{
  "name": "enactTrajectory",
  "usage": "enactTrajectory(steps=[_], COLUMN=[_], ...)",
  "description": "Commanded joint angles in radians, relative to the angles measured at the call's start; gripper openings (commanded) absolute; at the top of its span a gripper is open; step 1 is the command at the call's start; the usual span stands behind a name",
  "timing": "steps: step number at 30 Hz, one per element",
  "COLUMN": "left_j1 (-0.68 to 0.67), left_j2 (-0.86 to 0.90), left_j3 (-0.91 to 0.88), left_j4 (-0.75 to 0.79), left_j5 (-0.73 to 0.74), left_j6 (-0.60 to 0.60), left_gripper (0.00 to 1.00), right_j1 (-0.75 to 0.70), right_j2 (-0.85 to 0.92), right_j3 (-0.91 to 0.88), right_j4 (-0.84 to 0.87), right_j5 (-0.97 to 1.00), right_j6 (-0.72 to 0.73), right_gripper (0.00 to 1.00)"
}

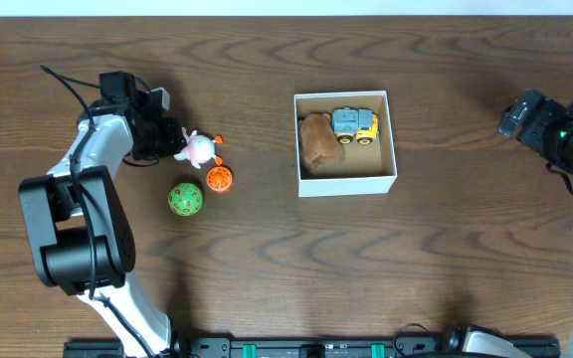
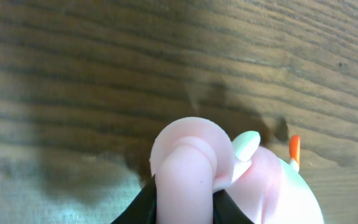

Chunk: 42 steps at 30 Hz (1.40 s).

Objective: Pack container
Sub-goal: 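Grasp the pink-and-white toy figure with the left gripper, then carry the pink figure into the box's front-left corner and release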

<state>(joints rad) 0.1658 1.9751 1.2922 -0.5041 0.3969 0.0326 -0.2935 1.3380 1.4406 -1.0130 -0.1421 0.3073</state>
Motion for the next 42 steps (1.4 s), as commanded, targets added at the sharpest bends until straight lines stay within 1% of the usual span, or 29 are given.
enactTrajectory(steps=[1,2,4,7,10,12,14,16,18,22,24,28,31,35,42], left_j1=[0.000,0.000,-0.001,-0.023,-0.084,-0.148,-0.217,-0.304,-0.382,-0.532,-0.595,-0.686,-0.721,-0.734,-0.743], left_j2=[-0.094,-0.130,-0.222,-0.345,-0.459,-0.515,-0.547,-0.558,-0.551,-0.499,-0.454,-0.354,-0.286,-0.212,-0.166], left_j3=[0.024,0.031,0.052,0.082,0.085,0.085,0.085,0.085,0.082,0.077,0.077,0.077,0.077,0.077,0.063], left_j4=[-0.024,-0.037,-0.059,-0.079,-0.081,-0.082,-0.082,-0.082,-0.082,-0.077,-0.055,0.007,0.034,0.049,0.033], left_j5=[0.045,0.081,0.193,0.251,0.251,0.248,0.233,0.182,0.107,-0.084,-0.122,-0.140,-0.183,-0.208,-0.208], left_j6=[-0.042,-0.066,-0.109,-0.171,-0.248,-0.284,-0.316,-0.375,-0.423,-0.543,-0.581,-0.655,-0.715,-0.777,-0.884], left_gripper=[0.19,0.15,0.15,0.15,0.15,0.14,0.11,0.09,0.08,0.08,0.07,0.07,0.07,0.06,0.07], right_j1=[-0.005,-0.005,-0.005,-0.005,-0.005,-0.005,-0.005,-0.005,-0.005,-0.005,-0.005,-0.005,-0.005,-0.005,-0.005], right_j2=[0.005,0.005,0.005,0.005,0.005,0.005,0.005,0.005,0.005,0.005,0.005,0.005,0.005,0.005,0.005], right_j3=[0.002,0.002,0.002,0.002,0.002,0.002,0.002,0.002,0.002,0.002,0.002,0.002,0.002,0.002,0.002], right_j4=[-0.001,-0.001,-0.001,-0.001,-0.001,-0.001,-0.001,-0.001,-0.001,-0.001,-0.001,-0.001,-0.001,-0.001,-0.001], right_j5=[-0.004,-0.004,-0.004,-0.004,-0.004,-0.004,-0.004,-0.004,-0.004,-0.004,-0.004,-0.004,-0.004,-0.004,-0.004], right_j6=[0.014,0.014,0.014,0.014,0.014,0.014,0.014,0.014,0.014,0.014,0.014,0.014,0.014,0.014,0.014], right_gripper=[0.99,0.99,0.99,0.99,0.99,0.99,0.99,0.99,0.99,0.99,0.99,0.99,0.99,0.99,0.99])
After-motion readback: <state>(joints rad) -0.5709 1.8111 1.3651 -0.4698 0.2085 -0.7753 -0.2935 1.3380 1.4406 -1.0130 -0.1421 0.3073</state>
